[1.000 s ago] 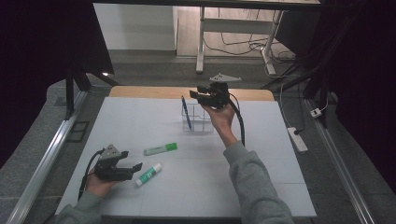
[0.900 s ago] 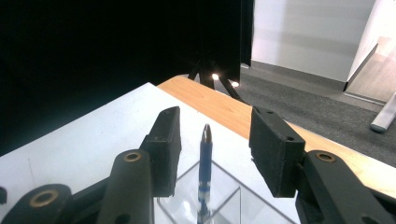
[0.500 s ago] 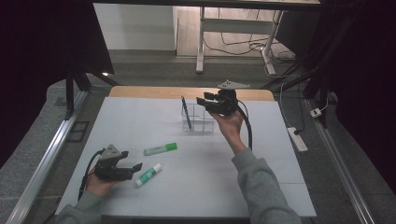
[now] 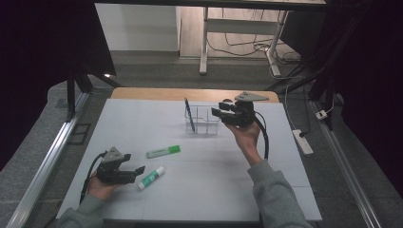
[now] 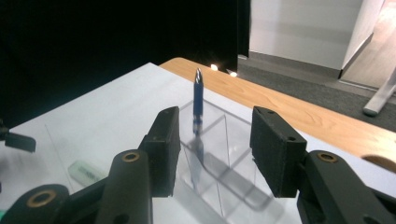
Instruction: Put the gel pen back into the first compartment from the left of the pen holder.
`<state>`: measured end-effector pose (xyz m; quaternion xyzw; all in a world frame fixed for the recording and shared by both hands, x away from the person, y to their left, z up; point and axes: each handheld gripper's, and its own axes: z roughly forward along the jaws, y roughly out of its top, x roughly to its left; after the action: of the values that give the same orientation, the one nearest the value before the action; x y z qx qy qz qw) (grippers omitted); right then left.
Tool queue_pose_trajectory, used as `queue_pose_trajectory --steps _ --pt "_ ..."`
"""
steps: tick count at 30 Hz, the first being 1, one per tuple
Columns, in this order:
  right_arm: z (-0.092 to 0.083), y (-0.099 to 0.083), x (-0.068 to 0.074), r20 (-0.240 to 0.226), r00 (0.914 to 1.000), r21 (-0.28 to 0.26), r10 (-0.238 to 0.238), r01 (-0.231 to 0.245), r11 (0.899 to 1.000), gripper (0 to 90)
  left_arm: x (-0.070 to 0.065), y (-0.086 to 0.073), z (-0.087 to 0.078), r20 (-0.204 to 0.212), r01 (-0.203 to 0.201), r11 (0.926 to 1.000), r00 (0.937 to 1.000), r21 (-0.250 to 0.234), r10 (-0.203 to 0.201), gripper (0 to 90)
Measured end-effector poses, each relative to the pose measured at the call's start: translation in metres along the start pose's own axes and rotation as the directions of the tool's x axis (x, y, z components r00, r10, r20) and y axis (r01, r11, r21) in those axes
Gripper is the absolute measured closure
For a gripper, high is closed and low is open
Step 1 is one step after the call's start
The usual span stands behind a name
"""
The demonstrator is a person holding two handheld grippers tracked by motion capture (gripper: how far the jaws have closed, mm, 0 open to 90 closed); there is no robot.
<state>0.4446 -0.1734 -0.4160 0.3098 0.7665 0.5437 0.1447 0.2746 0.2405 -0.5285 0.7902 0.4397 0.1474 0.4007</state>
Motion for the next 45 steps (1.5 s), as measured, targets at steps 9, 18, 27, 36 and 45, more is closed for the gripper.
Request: queue_pose_trajectory --steps 9,18,27,36,45 --pt "-0.029 -0.020 0.001 0.015 0.9999 0.041 -0.003 0.002 0.999 52.1 0.000 0.000 0.000 -0.003 0.000 1.0000 1.0000 0.001 0.000 19.9" --pt "-0.049 -0.046 -0.002 0.035 0.9993 0.092 0.009 -0.012 0.996 51.8 0.000 0.000 0.001 -0.004 -0.002 1.0000 1.0000 0.001 0.002 20.0" --pt "-0.062 -0.070 -0.009 0.057 0.9982 0.154 0.021 -0.029 0.988 50.8 -0.001 0.000 0.001 0.000 -0.007 1.0000 1.0000 0.000 0.007 20.2" --pt "-0.076 -0.094 -0.010 0.065 0.9976 0.207 0.024 -0.037 0.978 49.6 -0.002 0.000 0.001 -0.001 -0.010 1.0000 1.0000 0.001 0.010 20.5" --pt "-0.088 -0.110 -0.006 0.064 0.9977 0.242 0.021 -0.036 0.970 47.2 -0.002 0.001 0.000 -0.001 -0.012 0.9999 0.9999 0.000 0.012 20.7"
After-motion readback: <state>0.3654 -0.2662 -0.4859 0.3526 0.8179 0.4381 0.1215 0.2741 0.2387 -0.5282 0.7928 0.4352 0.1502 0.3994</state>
